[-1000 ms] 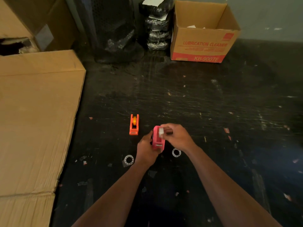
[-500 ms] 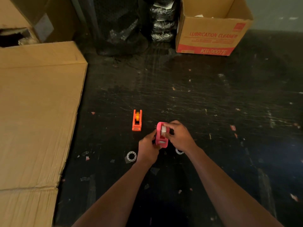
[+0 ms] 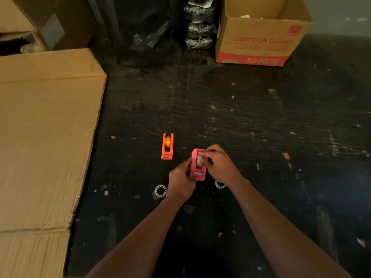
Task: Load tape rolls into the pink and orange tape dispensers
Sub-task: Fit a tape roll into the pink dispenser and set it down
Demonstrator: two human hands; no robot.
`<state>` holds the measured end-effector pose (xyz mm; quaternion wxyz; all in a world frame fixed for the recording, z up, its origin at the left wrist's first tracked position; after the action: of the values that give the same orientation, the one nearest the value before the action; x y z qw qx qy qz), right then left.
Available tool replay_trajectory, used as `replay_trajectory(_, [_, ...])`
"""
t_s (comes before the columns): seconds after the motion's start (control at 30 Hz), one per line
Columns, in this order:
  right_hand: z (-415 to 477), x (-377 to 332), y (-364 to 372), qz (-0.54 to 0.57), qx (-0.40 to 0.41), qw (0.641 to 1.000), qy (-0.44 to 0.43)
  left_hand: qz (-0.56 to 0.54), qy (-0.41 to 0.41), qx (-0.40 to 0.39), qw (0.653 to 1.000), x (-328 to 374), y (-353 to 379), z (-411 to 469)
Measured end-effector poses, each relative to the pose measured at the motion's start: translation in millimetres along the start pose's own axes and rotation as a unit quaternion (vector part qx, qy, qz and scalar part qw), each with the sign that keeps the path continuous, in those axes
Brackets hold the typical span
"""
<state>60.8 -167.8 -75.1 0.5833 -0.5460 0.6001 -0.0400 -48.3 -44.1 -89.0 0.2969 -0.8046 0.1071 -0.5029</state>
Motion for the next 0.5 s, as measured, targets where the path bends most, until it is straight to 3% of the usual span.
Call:
replay_trajectory(0.27, [-1.3,1.3,1.6,0.021,0.021,0.999,0.020,-0.037,-0.023,0.041,0.998,7.2,-0.1,-1.3])
replay_trajectory(0.5, [-4.6,10.9,8.6,0.013,0.012,0.999,0.041,0.009,-0.041,0.081,0.996,11.9,3.9,6.8])
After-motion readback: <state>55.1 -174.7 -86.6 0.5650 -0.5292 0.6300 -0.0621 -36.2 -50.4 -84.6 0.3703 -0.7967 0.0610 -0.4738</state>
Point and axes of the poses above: each hand's wrist, its own z-axis towards the middle knuckle, its own y-axis out of the palm, x = y × z, the point moved 1 cm from there along z, towards the middle knuckle, and after that the axes turned 6 degrees about z, right-handed, at the moved point
